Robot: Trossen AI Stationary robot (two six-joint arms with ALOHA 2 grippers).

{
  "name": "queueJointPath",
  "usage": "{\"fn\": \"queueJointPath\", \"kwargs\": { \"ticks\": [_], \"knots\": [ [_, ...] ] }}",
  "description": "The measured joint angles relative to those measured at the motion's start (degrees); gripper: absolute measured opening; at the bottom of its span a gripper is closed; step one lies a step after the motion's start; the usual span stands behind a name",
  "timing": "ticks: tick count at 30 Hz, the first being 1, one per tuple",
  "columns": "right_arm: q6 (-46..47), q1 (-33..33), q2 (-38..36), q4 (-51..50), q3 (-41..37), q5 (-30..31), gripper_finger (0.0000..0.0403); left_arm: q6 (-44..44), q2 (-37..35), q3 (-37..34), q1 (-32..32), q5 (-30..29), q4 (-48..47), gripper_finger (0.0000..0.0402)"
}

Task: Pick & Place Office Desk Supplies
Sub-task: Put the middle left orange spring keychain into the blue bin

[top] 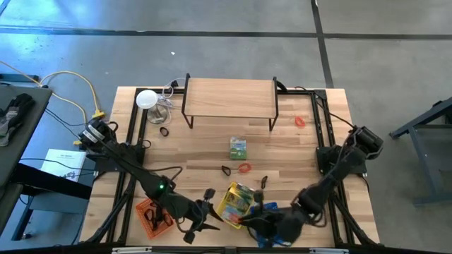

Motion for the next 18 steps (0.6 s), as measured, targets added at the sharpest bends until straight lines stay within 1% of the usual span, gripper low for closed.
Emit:
{"fn": "queueJointPath", "kwargs": {
  "ticks": [3,7,10,13,15,18],
  "knots": [
    [9.49,3.06,-0.73,-7.30,-0.02,-0.50,0.0012,-0.04,0.50,0.00,-0.03,0.04,0.11,0.0124],
    [26.85,6.46,-2.46,-17.73,0.05,-3.08,0.0011,-1.39,0.55,0.00,-0.22,-0.02,0.13,0.0125],
    [38.27,7.96,-2.43,-25.31,-0.04,-3.22,0.0011,-1.94,0.55,0.00,-0.22,-0.04,0.26,0.0125],
    [45.88,7.93,-1.41,-28.64,-0.02,-4.12,0.0011,-1.98,0.55,0.00,-0.11,-0.04,0.41,0.0125],
    [49.97,7.16,-0.51,-30.32,-0.04,-6.18,0.0011,-2.08,0.55,0.00,-0.07,-0.28,0.41,0.0125],
    [53.88,6.30,0.42,-31.88,-0.04,-7.87,0.0012,-2.10,0.55,0.00,-0.05,-0.53,0.41,0.0125]
  ]
}}
